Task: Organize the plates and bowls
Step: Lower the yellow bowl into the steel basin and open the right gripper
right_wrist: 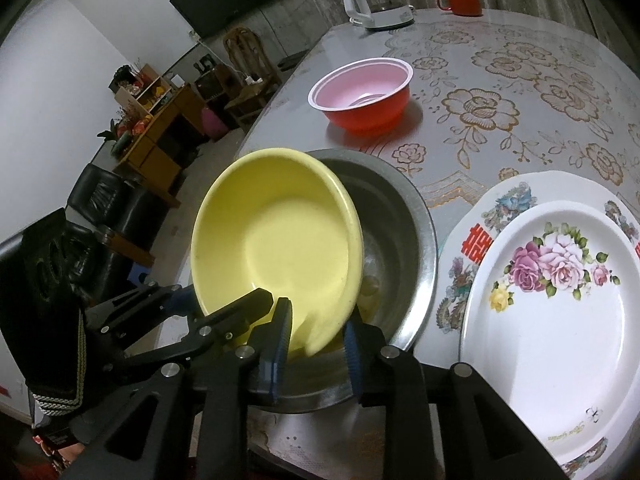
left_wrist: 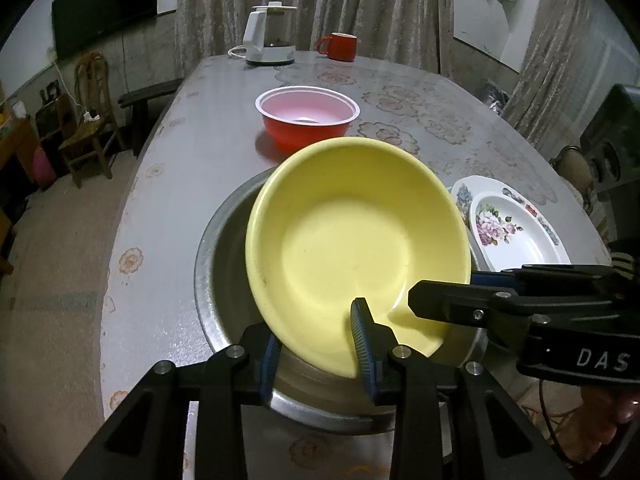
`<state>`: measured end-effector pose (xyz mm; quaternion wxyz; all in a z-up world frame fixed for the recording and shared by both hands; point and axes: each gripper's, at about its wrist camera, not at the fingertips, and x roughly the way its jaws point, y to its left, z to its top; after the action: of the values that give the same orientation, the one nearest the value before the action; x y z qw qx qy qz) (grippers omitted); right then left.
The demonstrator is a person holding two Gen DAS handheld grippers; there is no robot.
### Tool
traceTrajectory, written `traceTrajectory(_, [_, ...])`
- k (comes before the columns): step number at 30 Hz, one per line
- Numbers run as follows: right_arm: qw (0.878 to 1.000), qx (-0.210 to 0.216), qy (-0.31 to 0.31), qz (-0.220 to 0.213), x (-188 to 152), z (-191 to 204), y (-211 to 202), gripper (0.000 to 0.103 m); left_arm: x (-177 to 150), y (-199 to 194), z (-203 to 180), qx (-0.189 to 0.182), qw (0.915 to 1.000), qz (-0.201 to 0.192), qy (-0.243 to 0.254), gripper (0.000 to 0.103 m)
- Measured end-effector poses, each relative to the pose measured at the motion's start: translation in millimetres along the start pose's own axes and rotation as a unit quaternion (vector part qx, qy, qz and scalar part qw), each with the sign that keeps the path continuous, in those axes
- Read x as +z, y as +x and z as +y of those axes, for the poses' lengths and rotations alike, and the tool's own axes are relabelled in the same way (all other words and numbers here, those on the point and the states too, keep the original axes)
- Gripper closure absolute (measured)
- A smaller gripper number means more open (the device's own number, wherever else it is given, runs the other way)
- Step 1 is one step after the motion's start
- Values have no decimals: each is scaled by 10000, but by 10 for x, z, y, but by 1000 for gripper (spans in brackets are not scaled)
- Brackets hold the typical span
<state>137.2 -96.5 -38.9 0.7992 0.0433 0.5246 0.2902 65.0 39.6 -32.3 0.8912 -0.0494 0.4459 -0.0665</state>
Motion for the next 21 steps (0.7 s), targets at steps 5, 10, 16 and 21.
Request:
traceTrajectory(5, [10000,-4,58,37,5,3,7,77,0,3,12,-5,10000,-19,-15,70])
traceTrajectory(10, [9999,-9,124,69,27,-5,15,76,8,9,20,3,10000,3,-1,67])
traceTrajectory(16, [9997,-159,198,54,92,-4,3,70,17,-2,-17,-13,10000,18,86,55])
traceTrajectory(21, [9996,-157,253,37,114,-26,-4,69,31,-10,-41,-30,9999,28,117,46])
